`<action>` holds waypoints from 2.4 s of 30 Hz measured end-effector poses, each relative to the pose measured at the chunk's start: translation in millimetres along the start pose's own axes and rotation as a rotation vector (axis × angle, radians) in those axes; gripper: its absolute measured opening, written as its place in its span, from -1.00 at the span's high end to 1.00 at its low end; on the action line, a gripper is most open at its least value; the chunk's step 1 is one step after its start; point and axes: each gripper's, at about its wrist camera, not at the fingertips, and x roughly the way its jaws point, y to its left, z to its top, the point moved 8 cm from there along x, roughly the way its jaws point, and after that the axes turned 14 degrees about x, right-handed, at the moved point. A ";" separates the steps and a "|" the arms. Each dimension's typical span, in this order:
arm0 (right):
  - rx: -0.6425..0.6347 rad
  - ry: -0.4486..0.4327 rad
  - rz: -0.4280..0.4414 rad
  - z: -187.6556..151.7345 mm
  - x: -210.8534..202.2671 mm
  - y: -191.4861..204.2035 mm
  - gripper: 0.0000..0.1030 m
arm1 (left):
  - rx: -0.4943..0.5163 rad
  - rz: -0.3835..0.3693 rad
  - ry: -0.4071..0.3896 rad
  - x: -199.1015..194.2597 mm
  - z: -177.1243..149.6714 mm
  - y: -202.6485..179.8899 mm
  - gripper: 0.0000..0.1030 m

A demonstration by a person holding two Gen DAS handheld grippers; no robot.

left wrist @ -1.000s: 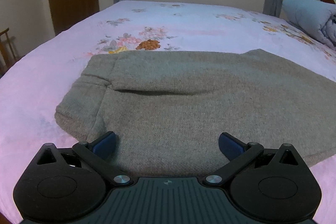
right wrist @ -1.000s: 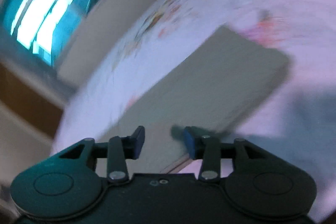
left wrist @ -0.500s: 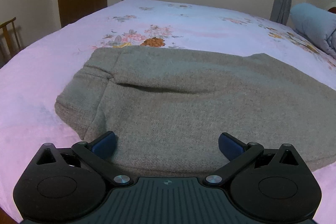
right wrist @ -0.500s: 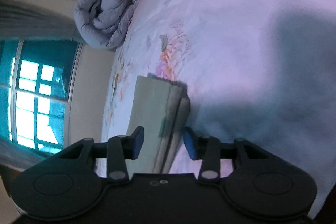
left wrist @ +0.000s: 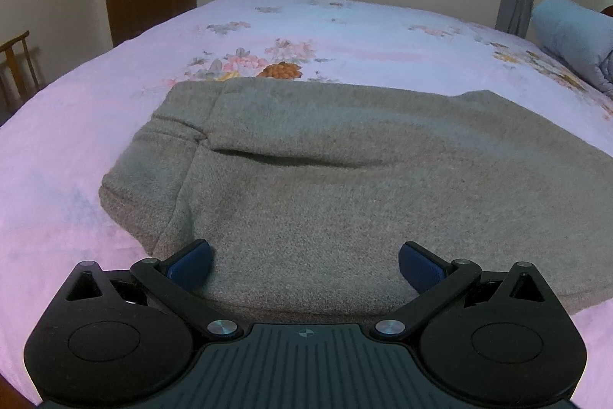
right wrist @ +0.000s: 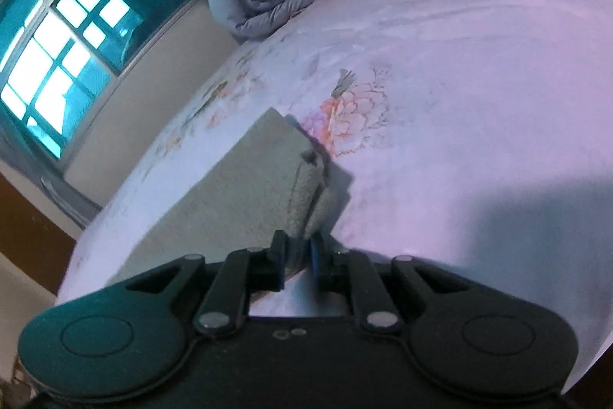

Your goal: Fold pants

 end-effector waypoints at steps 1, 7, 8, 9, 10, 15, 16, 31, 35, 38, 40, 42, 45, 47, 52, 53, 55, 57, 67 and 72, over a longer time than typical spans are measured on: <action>0.019 0.004 0.004 0.4 -0.8 -1.3 0.94 | -0.005 0.017 0.012 -1.5 3.0 -0.8 -1.00; 0.138 0.029 0.061 3.4 -2.5 -12.1 0.94 | 0.042 -0.095 -0.128 -30.1 58.1 -97.4 -1.00; 0.141 0.028 0.064 3.0 -0.8 -13.4 0.94 | 0.089 -0.125 -0.132 -30.4 65.2 -125.3 -1.00; 0.145 0.026 0.066 4.0 -1.4 -11.5 0.94 | 0.131 -0.145 -0.125 -27.7 70.3 -158.8 -1.00; 0.156 0.027 0.070 3.5 -4.0 -11.6 0.93 | 0.150 -0.151 -0.100 -22.0 71.0 -183.4 -1.00; 0.234 0.053 0.077 9.8 -4.5 -14.7 0.90 | 0.243 -0.061 -0.056 -16.1 50.5 -279.7 -1.00; 0.241 0.059 0.071 11.4 -5.4 -15.4 0.88 | 0.217 -0.093 -0.081 -24.7 50.7 -289.8 -1.00; 0.341 0.034 0.085 13.4 -7.5 -18.3 0.71 | 0.271 -0.242 -0.169 -51.2 69.9 -423.0 -1.00; 0.346 0.022 0.090 11.6 -6.5 -18.2 0.70 | 0.317 -0.241 -0.110 -42.4 61.4 -443.9 -1.00; 0.385 0.007 0.094 12.6 -8.1 -19.8 0.69 | 0.312 -0.260 -0.126 -43.5 58.8 -438.2 -1.00; 0.425 0.001 0.105 13.5 -7.3 -21.7 0.66 | 0.299 -0.278 -0.131 -44.6 55.4 -434.0 -1.00; 0.444 0.005 0.104 13.6 -4.4 -22.1 0.65 | 0.300 -0.279 -0.137 -44.7 55.2 -434.4 -1.00; 0.473 0.001 0.112 14.7 0.9 -20.7 0.59 | 0.297 -0.279 -0.138 -45.0 54.3 -437.1 -1.00; 0.482 -0.002 0.108 15.0 6.8 -19.9 0.59 | 0.302 -0.275 -0.139 -39.7 55.5 -441.1 -1.00; 0.284 -0.027 0.016 18.5 8.6 8.7 0.86 | 0.311 -0.285 -0.131 -38.6 56.9 -442.3 -1.00; 0.246 -0.043 0.019 20.0 5.1 19.1 0.86 | 0.301 -0.307 -0.126 -39.6 59.2 -439.3 -1.00; 0.159 -0.063 0.033 21.9 -1.3 47.4 0.85 | 0.266 -0.351 -0.128 -47.5 66.5 -419.1 -1.00; 0.058 -0.065 0.059 18.3 -6.3 82.4 0.85 | 0.219 -0.314 -0.169 -58.2 71.0 -377.7 -1.00; -0.518 0.046 0.192 -134.4 5.5 275.9 0.84 | -0.187 -0.067 -0.226 -98.2 32.8 -80.6 -1.00; -0.682 0.193 0.226 -263.4 35.4 317.4 0.73 | -0.314 0.008 -0.214 -109.8 -5.4 -4.7 -1.00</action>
